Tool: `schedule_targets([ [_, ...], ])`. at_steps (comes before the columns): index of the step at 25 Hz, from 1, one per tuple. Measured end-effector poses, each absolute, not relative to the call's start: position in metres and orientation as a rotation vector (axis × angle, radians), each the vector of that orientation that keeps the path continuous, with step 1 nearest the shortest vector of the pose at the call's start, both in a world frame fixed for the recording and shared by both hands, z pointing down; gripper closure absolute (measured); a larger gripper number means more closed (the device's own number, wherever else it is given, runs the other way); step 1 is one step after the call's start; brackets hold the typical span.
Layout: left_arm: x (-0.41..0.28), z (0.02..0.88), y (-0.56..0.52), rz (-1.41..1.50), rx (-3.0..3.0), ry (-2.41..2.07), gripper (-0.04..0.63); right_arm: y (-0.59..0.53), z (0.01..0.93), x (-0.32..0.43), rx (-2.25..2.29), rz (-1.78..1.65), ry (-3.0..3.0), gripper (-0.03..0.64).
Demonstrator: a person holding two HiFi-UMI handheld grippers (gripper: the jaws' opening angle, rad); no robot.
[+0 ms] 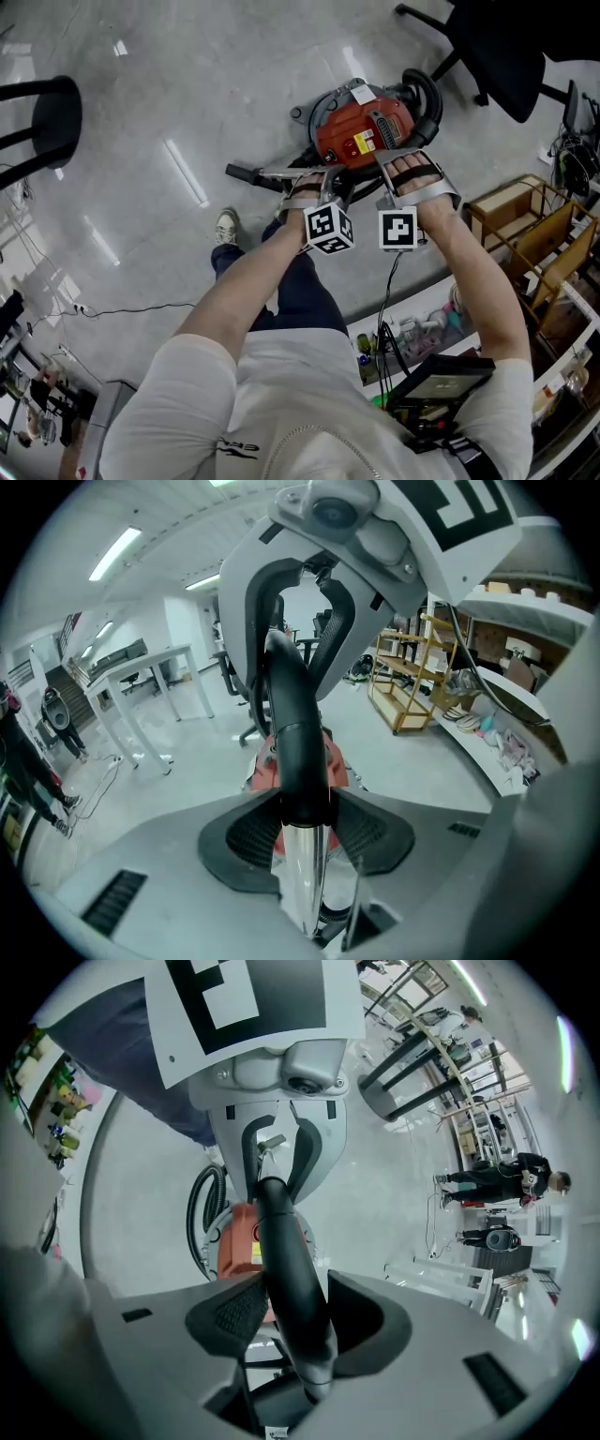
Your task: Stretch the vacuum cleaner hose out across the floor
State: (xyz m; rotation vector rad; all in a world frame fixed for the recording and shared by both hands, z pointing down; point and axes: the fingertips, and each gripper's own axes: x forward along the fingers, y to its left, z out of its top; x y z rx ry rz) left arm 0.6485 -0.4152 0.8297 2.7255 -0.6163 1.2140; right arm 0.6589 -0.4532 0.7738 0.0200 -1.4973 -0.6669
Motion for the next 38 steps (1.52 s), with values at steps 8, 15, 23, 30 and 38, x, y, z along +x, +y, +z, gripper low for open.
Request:
schedule_targets([
  [8, 0.663, 0.772, -0.425, 1.195, 2.786, -0.578, 0.434, -0.463, 0.713, 0.685, 0.025, -0.658, -1.393, 0.420],
  [15, 0.677, 0.722, -0.430, 1.191, 2.850, -0.550, 0.434, -0.462, 0.668, 0.706, 0.091, -0.635, -1.360, 0.420],
  [23, 0.685, 0.680, -0.413, 1.202, 2.892, -0.527, 0.434, -0.445, 0.625, 0.715, 0.160, -0.641, -1.356, 0.420],
  [30, 0.703, 0.630, -0.410, 1.129, 2.967, -0.532, 0.436, -0.446, 0.581, 0.741, 0.230, -0.647, -1.299, 0.423],
  [38, 0.717, 0.608, -0.422, 1.094, 2.917, -0.557, 0.437, -0.464, 0.559, 0.754, 0.259, -0.684, -1.280, 0.430],
])
